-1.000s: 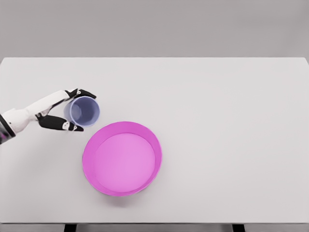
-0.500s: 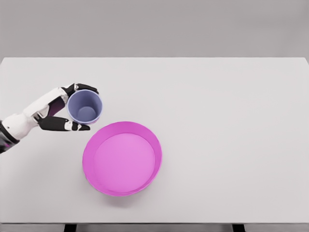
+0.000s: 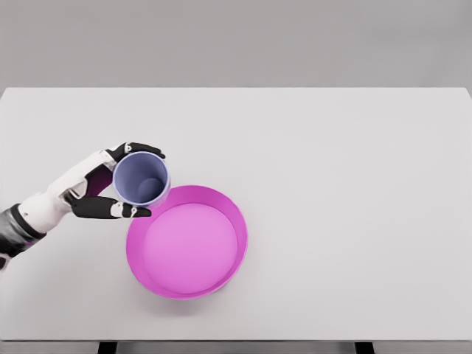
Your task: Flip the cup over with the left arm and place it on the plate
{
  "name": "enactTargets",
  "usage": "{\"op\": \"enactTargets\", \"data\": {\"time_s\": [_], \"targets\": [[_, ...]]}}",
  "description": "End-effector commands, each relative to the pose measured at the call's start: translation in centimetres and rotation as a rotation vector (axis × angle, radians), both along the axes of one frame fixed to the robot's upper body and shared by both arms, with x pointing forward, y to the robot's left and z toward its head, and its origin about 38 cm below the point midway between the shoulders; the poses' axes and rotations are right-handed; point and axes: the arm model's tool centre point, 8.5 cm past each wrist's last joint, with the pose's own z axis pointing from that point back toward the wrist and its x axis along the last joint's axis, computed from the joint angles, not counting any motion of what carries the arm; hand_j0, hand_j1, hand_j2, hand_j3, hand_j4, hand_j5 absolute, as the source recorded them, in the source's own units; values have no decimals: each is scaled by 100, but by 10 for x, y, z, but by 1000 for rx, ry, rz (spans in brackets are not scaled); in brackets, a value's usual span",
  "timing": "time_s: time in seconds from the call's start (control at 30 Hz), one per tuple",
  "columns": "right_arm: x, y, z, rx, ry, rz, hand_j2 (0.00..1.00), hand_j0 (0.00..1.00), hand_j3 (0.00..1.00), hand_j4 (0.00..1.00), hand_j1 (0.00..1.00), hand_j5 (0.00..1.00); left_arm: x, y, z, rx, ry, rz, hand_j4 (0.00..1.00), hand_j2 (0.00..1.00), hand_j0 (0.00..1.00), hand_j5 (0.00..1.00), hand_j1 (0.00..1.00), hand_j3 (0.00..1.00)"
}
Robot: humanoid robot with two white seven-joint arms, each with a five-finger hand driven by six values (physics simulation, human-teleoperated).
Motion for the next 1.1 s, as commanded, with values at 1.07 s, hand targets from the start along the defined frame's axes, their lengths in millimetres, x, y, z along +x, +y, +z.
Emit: {"op": "enactTargets", "data": {"time_s": [1.07], "targets": [[0,0,0,0,0,0,100,100,100,100,100,100,-30,-51,-55,-202,180,-19,75,75,75,75,75,75]]}}
